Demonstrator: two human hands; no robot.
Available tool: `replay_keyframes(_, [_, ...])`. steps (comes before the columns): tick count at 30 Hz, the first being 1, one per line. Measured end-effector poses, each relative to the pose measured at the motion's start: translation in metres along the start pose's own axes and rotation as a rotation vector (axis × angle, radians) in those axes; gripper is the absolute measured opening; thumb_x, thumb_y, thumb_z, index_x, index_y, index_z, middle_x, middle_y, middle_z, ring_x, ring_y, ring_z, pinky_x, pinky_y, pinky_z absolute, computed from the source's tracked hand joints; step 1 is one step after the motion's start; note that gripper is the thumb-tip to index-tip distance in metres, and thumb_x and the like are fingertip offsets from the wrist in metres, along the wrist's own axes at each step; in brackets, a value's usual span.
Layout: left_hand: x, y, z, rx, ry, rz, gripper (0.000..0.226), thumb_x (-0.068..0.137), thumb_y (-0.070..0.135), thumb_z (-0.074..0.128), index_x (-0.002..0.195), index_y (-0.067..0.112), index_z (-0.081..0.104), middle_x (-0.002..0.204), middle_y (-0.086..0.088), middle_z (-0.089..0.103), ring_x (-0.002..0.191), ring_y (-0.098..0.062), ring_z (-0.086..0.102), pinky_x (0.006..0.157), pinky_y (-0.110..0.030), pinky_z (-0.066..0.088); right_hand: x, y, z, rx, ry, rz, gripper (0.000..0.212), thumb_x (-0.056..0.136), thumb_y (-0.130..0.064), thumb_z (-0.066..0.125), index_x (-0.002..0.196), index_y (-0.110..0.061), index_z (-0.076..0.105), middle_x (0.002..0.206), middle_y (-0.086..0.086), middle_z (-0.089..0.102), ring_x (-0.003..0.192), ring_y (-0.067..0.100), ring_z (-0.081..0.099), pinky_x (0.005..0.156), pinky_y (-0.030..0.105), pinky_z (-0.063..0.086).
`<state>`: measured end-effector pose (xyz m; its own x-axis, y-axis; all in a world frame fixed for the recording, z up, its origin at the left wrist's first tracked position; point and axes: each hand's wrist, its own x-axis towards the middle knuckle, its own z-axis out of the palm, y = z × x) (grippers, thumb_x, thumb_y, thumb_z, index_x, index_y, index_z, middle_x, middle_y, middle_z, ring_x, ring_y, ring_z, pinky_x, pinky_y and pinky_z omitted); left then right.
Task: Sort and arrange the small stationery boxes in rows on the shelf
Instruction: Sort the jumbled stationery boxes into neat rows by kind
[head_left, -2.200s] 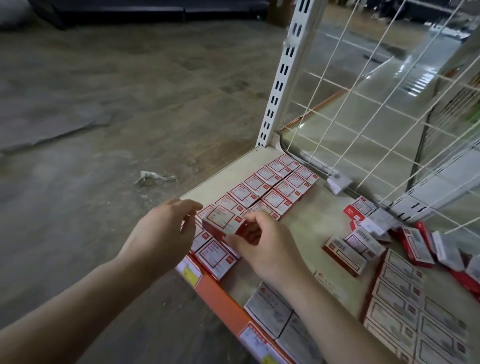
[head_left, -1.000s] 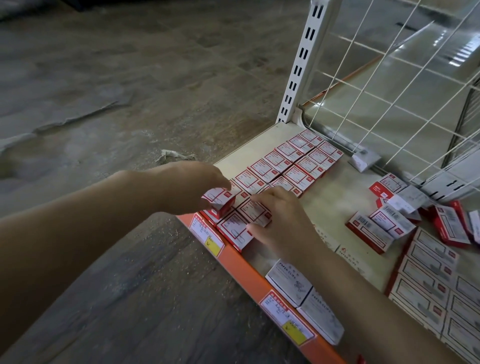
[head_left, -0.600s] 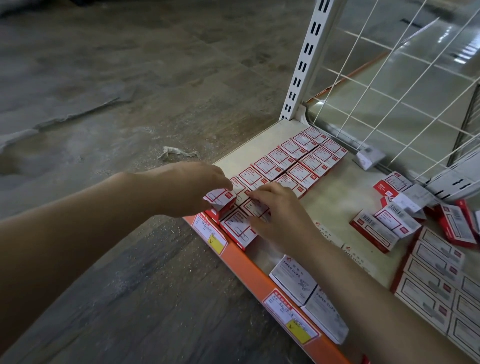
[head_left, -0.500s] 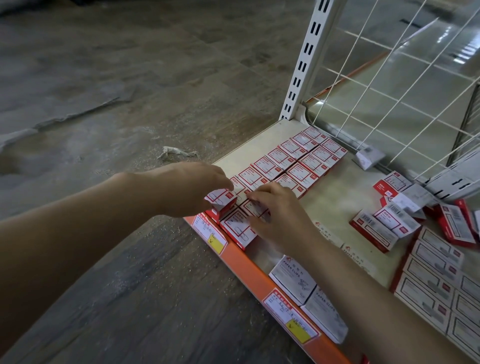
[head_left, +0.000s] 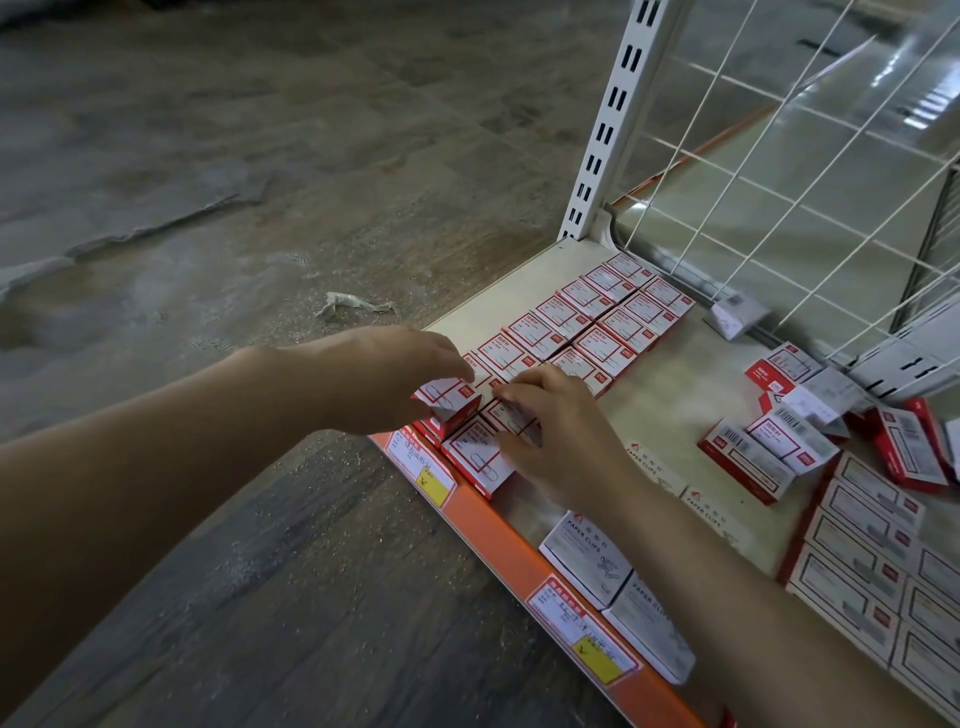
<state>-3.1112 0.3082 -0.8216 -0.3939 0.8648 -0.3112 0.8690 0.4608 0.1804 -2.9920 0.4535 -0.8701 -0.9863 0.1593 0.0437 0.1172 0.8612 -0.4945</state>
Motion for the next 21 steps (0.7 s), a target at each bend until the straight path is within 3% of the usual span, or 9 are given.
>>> replay_keyframes(8, [0.0002, -0.0005, 0.0003, -0.001, 0.001, 0.011, 0.052, 0.091, 0.023, 0.055, 0.139, 0.032, 0.037, 0.142, 0.012, 0.039, 0.128, -0.009, 0.039, 0.106, -0.029, 0.035, 0.0003, 0.0013, 0.0009, 0.001, -0.005, 0.004, 0.046, 0.088, -0.025, 0.060, 0.132, -0.014, 0.050, 0.123, -0.002, 0.045, 0.115, 0.012, 0.034, 0.094, 0.019, 0.035])
replay_keyframes(14, [-0.0003, -0.0014, 0.0014, 0.013, 0.011, 0.017, 0.051, 0.091, 0.024, 0.054, 0.138, 0.033, 0.037, 0.142, 0.013, 0.039, 0.127, -0.008, 0.040, 0.106, -0.027, 0.035, 0.0006, 0.0027, 0.0017, 0.004, 0.000, -0.004, 0.045, 0.089, -0.026, 0.060, 0.131, -0.016, 0.050, 0.122, -0.004, 0.044, 0.105, 0.003, 0.027, 0.090, 0.014, 0.031])
replay_keyframes(21, [0.0004, -0.0015, 0.0022, 0.025, 0.011, 0.021, 0.051, 0.092, 0.025, 0.053, 0.139, 0.033, 0.036, 0.142, 0.013, 0.038, 0.127, -0.008, 0.040, 0.104, -0.028, 0.037, 0.0006, 0.0022, 0.0017, 0.022, 0.010, 0.000, 0.046, 0.088, -0.024, 0.062, 0.132, -0.014, 0.051, 0.121, -0.002, 0.045, 0.112, 0.010, 0.034, 0.095, 0.020, 0.038])
